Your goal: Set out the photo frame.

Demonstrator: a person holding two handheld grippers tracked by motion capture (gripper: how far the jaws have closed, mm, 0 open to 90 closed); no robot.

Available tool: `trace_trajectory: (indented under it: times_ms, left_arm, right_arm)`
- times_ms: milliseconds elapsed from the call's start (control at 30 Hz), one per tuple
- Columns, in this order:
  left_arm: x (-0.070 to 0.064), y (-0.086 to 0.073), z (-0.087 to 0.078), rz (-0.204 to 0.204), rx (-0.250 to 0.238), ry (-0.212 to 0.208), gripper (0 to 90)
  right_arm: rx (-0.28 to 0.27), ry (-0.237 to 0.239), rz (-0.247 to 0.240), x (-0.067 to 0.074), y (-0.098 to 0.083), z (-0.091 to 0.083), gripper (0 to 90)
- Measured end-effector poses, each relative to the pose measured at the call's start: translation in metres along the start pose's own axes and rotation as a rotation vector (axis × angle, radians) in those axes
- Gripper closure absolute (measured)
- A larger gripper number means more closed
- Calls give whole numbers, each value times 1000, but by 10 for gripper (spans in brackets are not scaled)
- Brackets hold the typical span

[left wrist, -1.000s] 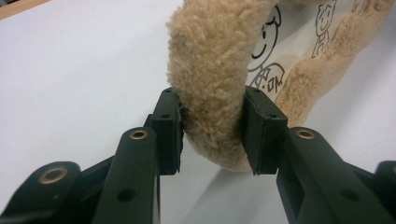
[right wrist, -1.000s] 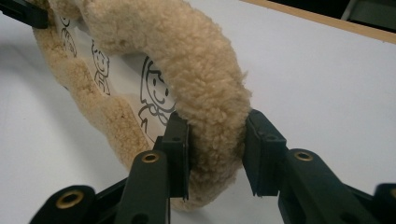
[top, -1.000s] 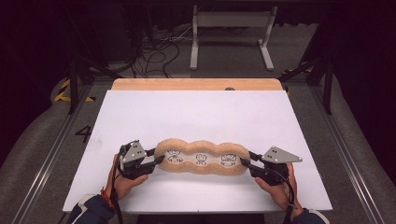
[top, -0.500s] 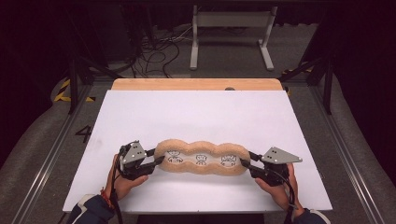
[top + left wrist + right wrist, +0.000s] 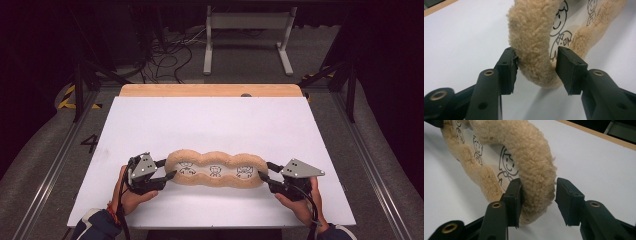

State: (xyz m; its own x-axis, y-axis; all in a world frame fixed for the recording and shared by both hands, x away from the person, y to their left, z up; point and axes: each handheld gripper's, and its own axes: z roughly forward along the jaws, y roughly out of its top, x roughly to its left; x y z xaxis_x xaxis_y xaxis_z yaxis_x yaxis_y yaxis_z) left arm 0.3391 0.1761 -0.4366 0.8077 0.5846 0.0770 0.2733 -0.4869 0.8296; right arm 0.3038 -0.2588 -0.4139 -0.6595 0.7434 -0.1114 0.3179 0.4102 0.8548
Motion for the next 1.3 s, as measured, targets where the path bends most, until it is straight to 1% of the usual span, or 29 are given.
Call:
trace_trajectory:
  times_ms: [33, 133, 200, 267, 333, 400, 467, 533, 633, 667, 700, 833, 900, 1000, 1033, 1100, 1167, 1267, 1300]
  left_arm:
    - [0, -1, -1, 4, 2, -3, 487]
    - [-2, -2, -3, 6, -1, -11, 440]
    - [-3, -3, -3, 19, 2, -11, 397]
    - [-5, -3, -4, 20, -2, -15, 366]
    - [-6, -3, -5, 27, 4, -11, 342]
    - [-7, -4, -6, 30, -2, 4, 295]
    - [-8, -5, -7, 36, -1, 11, 266]
    - [-9, -7, -9, 40, -2, 19, 238]
    - [-9, -10, -15, 40, -12, 20, 214]
    - [-9, -10, -15, 40, -12, 20, 201]
    - [-9, -11, -17, 36, -17, 20, 201]
    - [-5, -18, -24, 28, -23, 30, 183]
    - [-3, -22, -28, 21, -19, 36, 174]
    - [0, -28, -32, 16, -13, 47, 165]
    - [2, -31, -34, 18, -6, 58, 164]
    - [4, -35, -35, 22, 8, 71, 157]
    - [6, -38, -36, 16, 11, 75, 146]
    - [10, -42, -38, -1, 10, 85, 101]
    - [10, -43, -39, 0, 13, 87, 94]
  right_arm:
    - [-2, -1, 1, 0, 0, -1, 549]
    - [3, -13, -22, 0, 0, -5, 526]
    - [1, -18, -25, -1, -1, -9, 516]
    - [-3, -25, -23, -4, -3, -14, 502]
    - [-10, -22, -19, -6, -5, -17, 479]
    - [-3, -28, -16, -9, -7, -21, 460]
    - [-1, -30, -12, -12, -9, -23, 435]
    - [9, -42, -9, -14, -12, -24, 419]
    - [15, -62, -5, -17, -14, -25, 384]
    - [15, -62, -5, -17, -14, -25, 384]
    - [22, -78, -7, -19, -15, -25, 374]
    - [29, -96, -6, -21, -18, -25, 347]
    - [36, -107, -3, -23, -20, -25, 338]
    - [40, -120, -17, -25, -23, -25, 320]
    - [44, -126, -19, -26, -24, -26, 306]
    - [50, -136, -6, -29, -28, -26, 268]
    - [57, -147, 1, -32, -31, -26, 235]
    - [65, -150, 28, -38, -39, -26, 174]
    - [63, -148, 38, -40, -42, -26, 150]
